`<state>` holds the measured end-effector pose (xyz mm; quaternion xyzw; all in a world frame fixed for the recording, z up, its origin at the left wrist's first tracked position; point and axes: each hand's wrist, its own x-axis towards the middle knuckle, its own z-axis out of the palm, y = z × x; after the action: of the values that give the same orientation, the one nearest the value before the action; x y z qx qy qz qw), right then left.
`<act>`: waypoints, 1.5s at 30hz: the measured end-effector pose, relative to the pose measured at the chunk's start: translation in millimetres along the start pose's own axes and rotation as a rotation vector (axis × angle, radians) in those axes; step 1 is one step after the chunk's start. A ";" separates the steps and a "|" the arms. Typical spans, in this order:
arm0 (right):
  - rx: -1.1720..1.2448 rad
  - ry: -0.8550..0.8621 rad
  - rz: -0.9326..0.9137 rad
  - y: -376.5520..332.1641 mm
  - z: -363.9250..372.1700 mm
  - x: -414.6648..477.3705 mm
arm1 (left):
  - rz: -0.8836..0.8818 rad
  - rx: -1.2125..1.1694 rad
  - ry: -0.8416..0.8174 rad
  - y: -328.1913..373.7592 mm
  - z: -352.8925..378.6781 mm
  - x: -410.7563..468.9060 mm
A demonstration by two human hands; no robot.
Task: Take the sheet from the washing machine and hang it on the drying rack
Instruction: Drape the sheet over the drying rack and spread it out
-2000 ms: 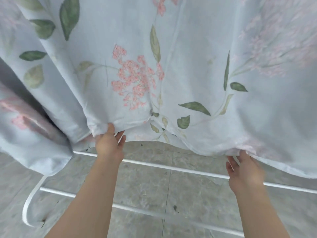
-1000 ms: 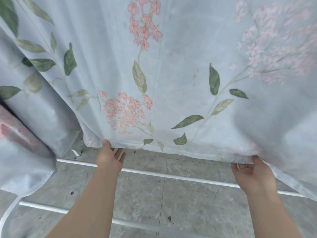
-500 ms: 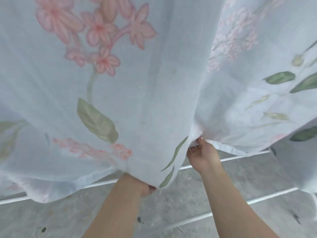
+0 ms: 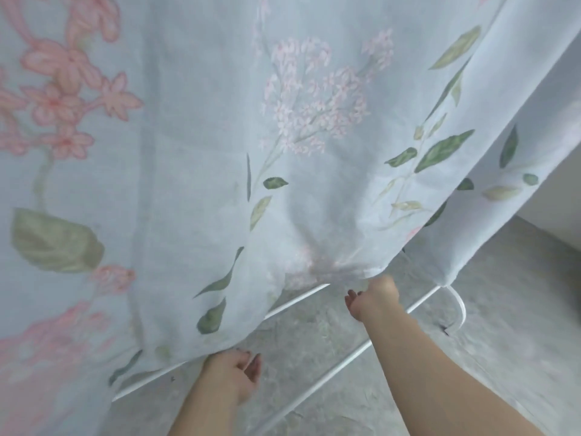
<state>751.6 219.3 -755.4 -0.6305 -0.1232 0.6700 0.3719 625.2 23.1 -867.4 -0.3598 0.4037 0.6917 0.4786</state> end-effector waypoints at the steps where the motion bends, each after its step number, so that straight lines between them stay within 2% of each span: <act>1: 0.028 -0.047 -0.069 -5.1 -3.2 -0.9 | -0.052 0.150 -0.079 -17.2 13.8 -14.3; 4: -0.209 -0.228 -0.155 -10.8 1.7 -3.8 | 0.018 0.462 -0.358 -40.8 51.6 -40.0; 7: -0.552 -0.458 -0.099 -15.8 16.6 -9.8 | 0.203 0.421 -0.500 -31.5 71.6 -45.2; 9: -0.640 -0.534 -0.047 -28.3 17.6 -0.9 | 0.325 0.266 -0.466 -16.4 83.2 -44.4; 10: -0.630 -0.514 -0.024 -36.1 17.6 4.8 | 0.362 0.171 -0.432 -6.2 86.0 -42.2; 12: -0.476 -0.382 0.020 -56.2 13.9 18.1 | 0.435 0.084 -0.373 9.2 87.8 -37.8; 15: -0.027 -0.156 -0.008 -97.8 5.4 43.0 | 0.497 0.046 -0.301 5.4 103.7 -32.0; 17: 0.196 -0.123 -0.095 -122.7 2.3 57.9 | 0.489 0.100 -0.261 -20.7 122.0 -27.8; 19: 0.315 -0.124 -0.155 -140.0 0.0 68.4 | 0.439 0.206 -0.272 -57.8 141.5 -25.6; 22: 0.334 -0.139 -0.091 -168.7 -10.9 94.4 | 0.330 0.392 -0.363 -119.6 183.7 -17.3; 24: 0.340 -0.180 -0.016 -180.8 -18.0 107.8 | 0.286 0.413 -0.405 -138.2 208.3 -17.2; 30: 0.329 -0.357 0.124 -196.4 -22.3 154.5 | 0.448 0.234 -0.427 -124.9 247.9 -14.1; 34: 0.477 -0.513 0.170 -192.1 -9.5 168.0 | 0.486 0.219 -0.324 -117.1 250.4 -8.1; 36: 0.487 -0.507 0.179 -188.4 -2.2 171.7 | 0.500 0.179 -0.299 -109.8 250.9 -4.7; 40: 0.382 -0.450 0.188 -176.7 6.3 182.7 | 0.497 -0.025 -0.418 -96.3 246.6 4.1; 45: 0.483 -0.696 0.235 -165.1 11.5 201.4 | 0.469 -0.080 -0.467 -111.0 247.7 8.8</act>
<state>811.9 468.9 -800.4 -0.2718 -0.0082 0.8899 0.3663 700.9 273.9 -796.1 -0.1072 0.3273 0.8623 0.3713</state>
